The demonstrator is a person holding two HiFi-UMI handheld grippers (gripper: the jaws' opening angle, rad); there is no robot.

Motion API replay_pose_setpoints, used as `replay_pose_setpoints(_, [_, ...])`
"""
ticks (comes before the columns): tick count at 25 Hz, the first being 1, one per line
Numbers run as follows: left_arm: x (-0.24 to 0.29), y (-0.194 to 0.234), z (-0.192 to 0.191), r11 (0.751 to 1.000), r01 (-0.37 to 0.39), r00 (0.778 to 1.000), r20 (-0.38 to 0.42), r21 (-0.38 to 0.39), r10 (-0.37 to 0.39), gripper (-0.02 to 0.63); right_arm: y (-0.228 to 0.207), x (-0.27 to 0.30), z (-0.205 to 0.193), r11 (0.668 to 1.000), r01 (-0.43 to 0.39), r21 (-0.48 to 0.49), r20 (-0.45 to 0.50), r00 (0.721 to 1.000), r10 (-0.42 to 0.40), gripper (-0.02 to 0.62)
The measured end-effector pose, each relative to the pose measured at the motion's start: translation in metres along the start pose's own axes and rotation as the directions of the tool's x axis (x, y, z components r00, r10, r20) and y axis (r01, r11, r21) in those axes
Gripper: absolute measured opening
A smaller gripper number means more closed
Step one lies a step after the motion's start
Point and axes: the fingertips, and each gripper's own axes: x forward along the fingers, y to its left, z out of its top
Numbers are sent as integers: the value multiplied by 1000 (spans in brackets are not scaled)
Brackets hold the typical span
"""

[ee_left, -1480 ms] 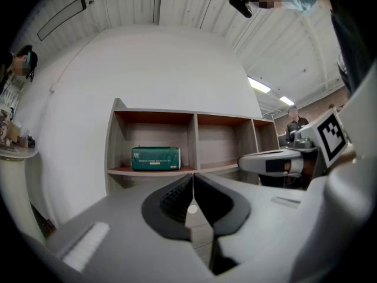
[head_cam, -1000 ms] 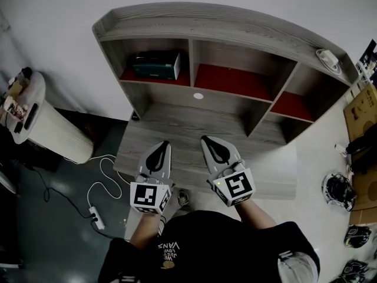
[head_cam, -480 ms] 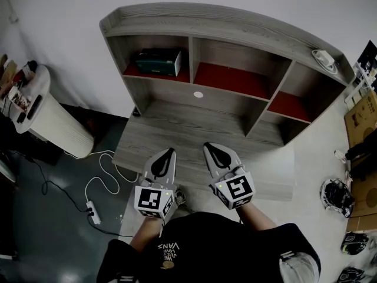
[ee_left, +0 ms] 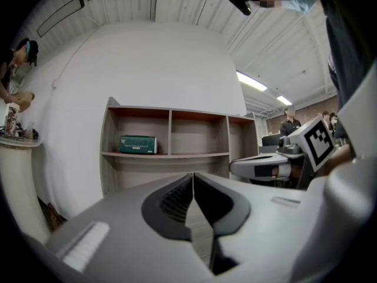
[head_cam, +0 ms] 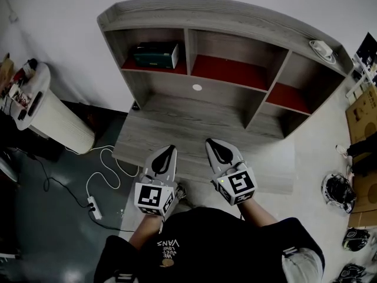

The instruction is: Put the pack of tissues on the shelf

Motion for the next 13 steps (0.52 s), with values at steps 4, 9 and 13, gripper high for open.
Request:
replay_pose_setpoints(4, [-1, -5, -4, 1000, 4, 1000, -12, -12, -5, 58, 1, -4, -1, 1000, -3, 4, -4, 1000, 3, 3])
replay_pose_setpoints(9, [-3, -8, -2, 1000, 9, 1000, -14, -10, -9, 58, 3, -6, 3, 1000, -9, 5, -8, 1000, 9, 3])
replay_pose_setpoints(13, [-4, -8, -3, 1000, 9, 1000, -20, -11, -9, 58, 2, -4, 4, 1000, -7, 4, 11, 1000, 7, 3])
